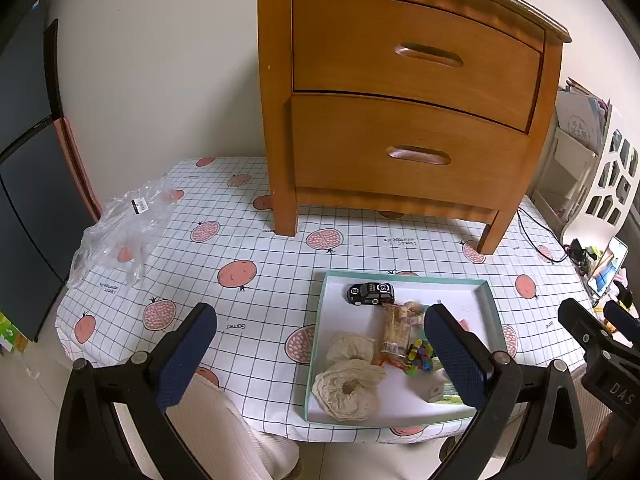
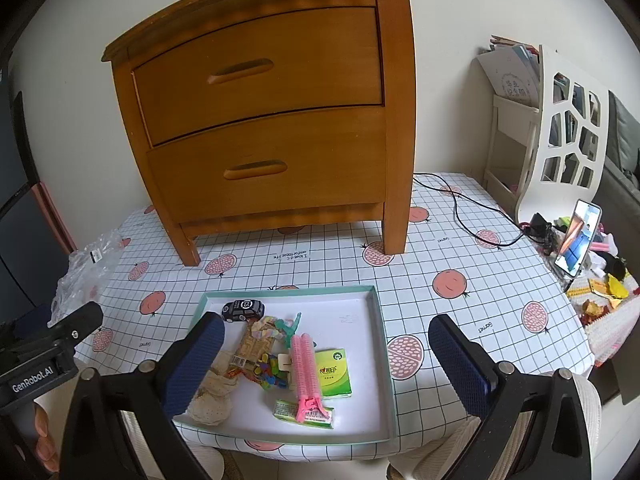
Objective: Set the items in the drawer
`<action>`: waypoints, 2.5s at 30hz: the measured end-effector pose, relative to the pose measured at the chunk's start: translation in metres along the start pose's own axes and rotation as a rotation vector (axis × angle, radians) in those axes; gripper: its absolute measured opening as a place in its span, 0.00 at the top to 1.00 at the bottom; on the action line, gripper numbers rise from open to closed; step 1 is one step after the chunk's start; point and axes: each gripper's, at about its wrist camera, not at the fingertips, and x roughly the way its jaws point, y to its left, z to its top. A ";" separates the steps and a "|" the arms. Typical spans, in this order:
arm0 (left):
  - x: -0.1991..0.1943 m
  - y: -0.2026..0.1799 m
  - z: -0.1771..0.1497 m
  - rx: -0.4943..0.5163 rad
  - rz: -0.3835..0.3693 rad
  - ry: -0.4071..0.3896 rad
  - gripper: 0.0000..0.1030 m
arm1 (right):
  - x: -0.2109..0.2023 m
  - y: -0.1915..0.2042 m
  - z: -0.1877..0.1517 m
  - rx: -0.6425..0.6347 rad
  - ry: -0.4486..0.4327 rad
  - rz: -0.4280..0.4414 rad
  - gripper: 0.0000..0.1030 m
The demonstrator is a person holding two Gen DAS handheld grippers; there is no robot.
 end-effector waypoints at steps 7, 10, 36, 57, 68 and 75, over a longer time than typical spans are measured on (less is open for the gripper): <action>0.000 -0.001 0.000 0.003 -0.003 0.002 0.00 | 0.000 0.000 0.000 0.005 -0.002 -0.007 0.00; 0.000 -0.002 -0.001 0.005 -0.006 0.002 0.00 | 0.000 0.000 0.000 0.007 -0.002 -0.010 0.00; 0.000 0.000 -0.001 0.019 -0.033 0.007 0.00 | 0.001 0.001 -0.001 0.026 -0.005 -0.038 0.00; 0.015 0.001 0.015 0.028 -0.099 -0.014 0.00 | 0.013 0.002 0.009 0.022 -0.047 -0.037 0.00; 0.067 0.014 0.078 -0.055 -0.162 -0.083 0.00 | 0.068 -0.018 0.071 0.059 -0.075 -0.024 0.00; 0.105 0.008 0.128 -0.009 -0.189 -0.083 0.00 | 0.116 -0.041 0.116 0.074 -0.065 0.014 0.00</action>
